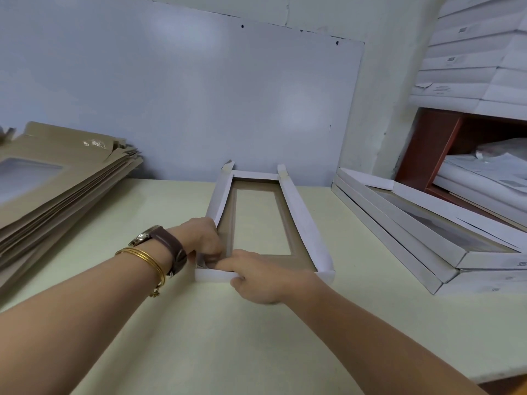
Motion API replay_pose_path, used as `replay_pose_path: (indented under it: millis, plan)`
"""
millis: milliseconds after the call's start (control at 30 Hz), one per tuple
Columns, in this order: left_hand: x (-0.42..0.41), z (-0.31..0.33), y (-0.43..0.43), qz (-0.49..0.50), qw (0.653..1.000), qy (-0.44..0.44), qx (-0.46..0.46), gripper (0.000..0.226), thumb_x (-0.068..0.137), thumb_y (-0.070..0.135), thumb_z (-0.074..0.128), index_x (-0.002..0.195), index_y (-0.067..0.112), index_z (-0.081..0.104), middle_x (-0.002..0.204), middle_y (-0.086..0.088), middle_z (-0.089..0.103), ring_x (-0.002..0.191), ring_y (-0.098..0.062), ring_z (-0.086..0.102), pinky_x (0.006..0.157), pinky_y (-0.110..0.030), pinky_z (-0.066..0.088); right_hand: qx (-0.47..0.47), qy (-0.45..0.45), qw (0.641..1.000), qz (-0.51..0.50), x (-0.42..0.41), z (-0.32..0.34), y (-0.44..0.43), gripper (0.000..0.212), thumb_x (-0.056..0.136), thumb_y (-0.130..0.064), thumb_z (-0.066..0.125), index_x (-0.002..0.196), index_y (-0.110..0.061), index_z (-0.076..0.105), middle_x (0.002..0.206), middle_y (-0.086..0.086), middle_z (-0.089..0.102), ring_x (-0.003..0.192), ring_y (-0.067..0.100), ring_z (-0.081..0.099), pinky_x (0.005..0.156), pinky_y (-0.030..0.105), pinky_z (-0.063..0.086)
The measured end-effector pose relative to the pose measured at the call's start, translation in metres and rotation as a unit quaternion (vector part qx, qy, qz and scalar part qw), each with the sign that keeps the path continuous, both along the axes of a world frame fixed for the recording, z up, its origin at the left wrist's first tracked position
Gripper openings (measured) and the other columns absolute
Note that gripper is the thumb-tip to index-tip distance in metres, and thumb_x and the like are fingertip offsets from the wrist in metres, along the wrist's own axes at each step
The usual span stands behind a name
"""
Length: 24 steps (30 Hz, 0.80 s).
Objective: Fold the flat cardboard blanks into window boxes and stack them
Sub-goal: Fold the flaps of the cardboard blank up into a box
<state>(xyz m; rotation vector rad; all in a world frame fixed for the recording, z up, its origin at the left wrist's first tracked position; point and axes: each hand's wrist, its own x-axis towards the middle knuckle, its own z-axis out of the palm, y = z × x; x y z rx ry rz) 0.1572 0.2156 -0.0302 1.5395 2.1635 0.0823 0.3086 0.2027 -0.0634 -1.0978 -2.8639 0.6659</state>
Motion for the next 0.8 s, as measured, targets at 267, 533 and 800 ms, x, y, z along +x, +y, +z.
replay_pose_path:
  millis: [267,533,800]
  plan:
    - [-0.008,-0.003,0.001,0.008,1.000,-0.008,0.005,0.013,0.073,-0.003,0.053,0.078,-0.001,0.064,0.069,-0.013,0.060,0.062,-0.025,0.061,0.065,-0.027,0.054,0.011,-0.009,1.000,0.014,-0.001,0.000,-0.001,0.062,0.094,-0.001,0.034,0.145,-0.037,0.037,0.112,0.006,0.043,0.110,0.028,0.043,0.098,0.049,0.041]
    - [-0.018,-0.002,0.002,0.028,0.995,-0.100,-0.001,0.013,0.068,-0.010,0.068,0.065,0.002,0.061,0.056,-0.008,0.059,0.049,-0.016,0.060,0.047,-0.020,0.050,0.007,-0.008,1.000,0.017,-0.001,0.001,0.000,0.060,0.092,0.000,0.035,0.139,-0.035,0.044,0.111,0.003,0.044,0.112,0.026,0.044,0.097,0.048,0.041]
    - [-0.028,-0.001,-0.001,0.023,0.985,-0.167,-0.018,0.025,0.074,-0.018,0.059,0.093,-0.005,0.069,0.080,-0.012,0.065,0.073,-0.022,0.062,0.057,-0.020,0.054,0.006,0.009,1.000,0.018,-0.003,0.003,-0.001,0.049,0.088,0.003,0.038,0.122,-0.026,0.058,0.098,0.004,0.049,0.100,0.029,0.050,0.089,0.049,0.046]
